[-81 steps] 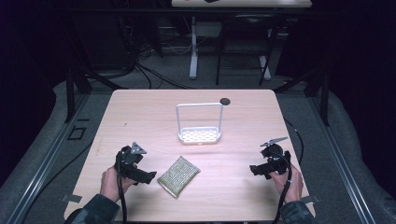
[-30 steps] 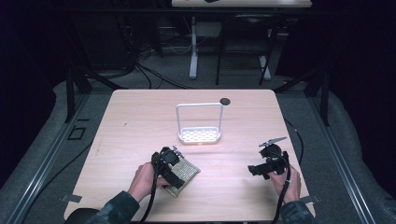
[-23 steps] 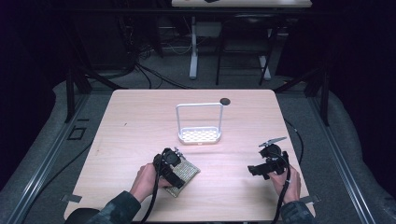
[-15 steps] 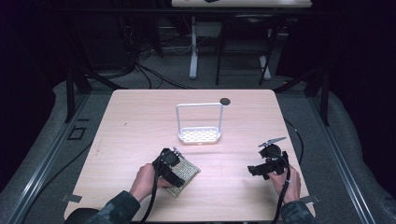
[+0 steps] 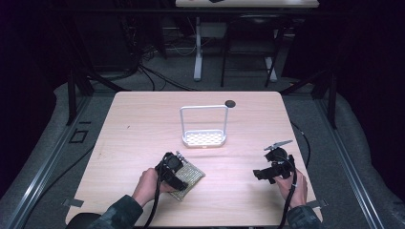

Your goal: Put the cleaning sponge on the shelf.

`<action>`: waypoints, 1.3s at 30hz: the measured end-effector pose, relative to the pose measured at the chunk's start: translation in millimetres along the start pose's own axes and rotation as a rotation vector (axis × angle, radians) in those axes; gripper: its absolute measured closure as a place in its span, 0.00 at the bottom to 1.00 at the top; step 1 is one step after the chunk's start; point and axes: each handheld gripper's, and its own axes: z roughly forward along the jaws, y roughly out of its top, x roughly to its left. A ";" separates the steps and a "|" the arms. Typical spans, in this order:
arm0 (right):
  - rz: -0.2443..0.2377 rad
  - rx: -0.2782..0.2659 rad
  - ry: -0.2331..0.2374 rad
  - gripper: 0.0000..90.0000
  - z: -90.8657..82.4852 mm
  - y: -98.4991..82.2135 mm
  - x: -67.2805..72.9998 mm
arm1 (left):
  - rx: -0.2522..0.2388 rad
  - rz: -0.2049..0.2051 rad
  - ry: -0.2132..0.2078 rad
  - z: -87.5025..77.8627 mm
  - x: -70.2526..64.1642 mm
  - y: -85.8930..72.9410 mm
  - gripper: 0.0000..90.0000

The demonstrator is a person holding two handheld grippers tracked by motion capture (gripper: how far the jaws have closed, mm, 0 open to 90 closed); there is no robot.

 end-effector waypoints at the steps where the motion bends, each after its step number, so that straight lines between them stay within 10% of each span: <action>1: 0.001 0.003 0.001 0.03 -0.3 0.1 -0.1 | -0.001 0.006 0.001 -0.2 0.2 0.0 0.35; 39: -0.009 -0.008 0.013 0.03 -1.9 0.2 0.0 | -0.093 0.095 -0.007 -7.7 -17.5 -1.5 0.69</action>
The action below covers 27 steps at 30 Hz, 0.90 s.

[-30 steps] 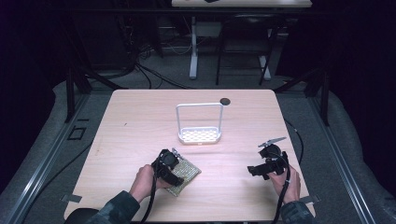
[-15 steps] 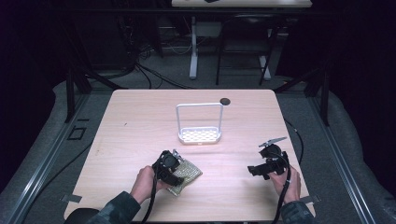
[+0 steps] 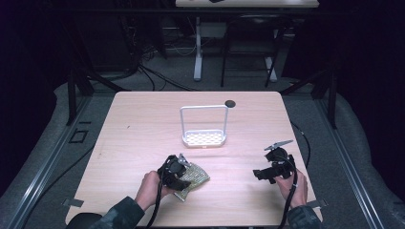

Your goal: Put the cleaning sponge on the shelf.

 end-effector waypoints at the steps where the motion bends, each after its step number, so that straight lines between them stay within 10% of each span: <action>1: -0.001 0.000 0.000 0.03 0.1 0.0 0.0 | 0.001 -0.002 0.004 -0.6 0.1 -0.1 0.69; 27: -0.005 0.009 -0.005 0.03 0.9 -0.3 0.6 | -0.125 -0.026 0.072 -31.3 13.5 18.7 0.70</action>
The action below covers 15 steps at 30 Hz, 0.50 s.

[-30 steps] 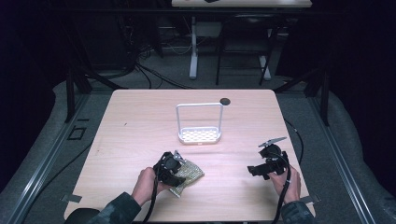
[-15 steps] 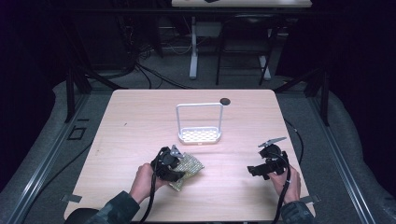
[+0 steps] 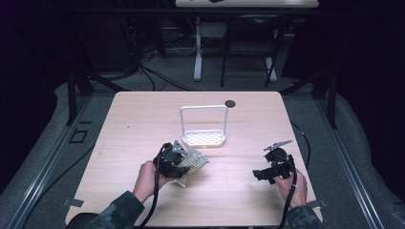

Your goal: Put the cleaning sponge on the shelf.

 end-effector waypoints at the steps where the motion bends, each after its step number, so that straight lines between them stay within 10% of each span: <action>1: 0.002 -0.004 0.002 0.03 0.4 -0.2 -0.3 | 0.000 0.000 0.002 0.1 0.2 0.4 0.70; 15: 0.001 0.001 0.002 0.03 1.1 -0.4 -0.1 | -0.004 0.002 0.003 -0.1 3.6 8.3 0.69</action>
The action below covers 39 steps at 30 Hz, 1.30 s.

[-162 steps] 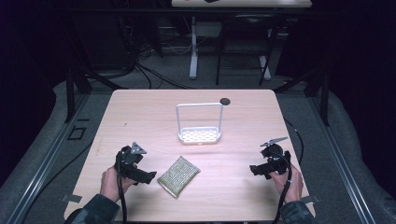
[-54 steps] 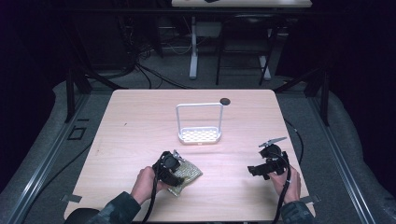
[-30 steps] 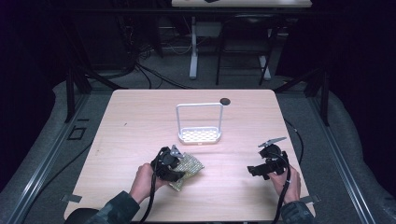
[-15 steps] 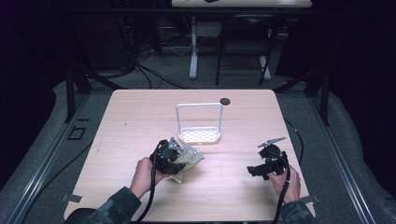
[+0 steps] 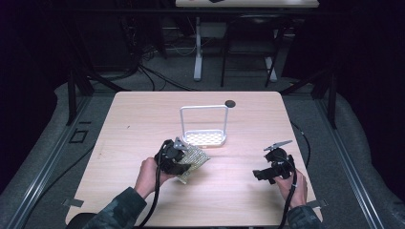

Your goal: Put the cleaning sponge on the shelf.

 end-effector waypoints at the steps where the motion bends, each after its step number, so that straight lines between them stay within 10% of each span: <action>1: 0.000 0.000 -0.001 0.03 0.1 0.0 0.1 | 0.001 0.002 0.006 0.1 0.0 0.5 0.69; 39: -0.008 0.006 0.006 0.04 0.9 -0.2 0.3 | 0.012 0.020 0.019 -1.5 10.4 28.6 0.67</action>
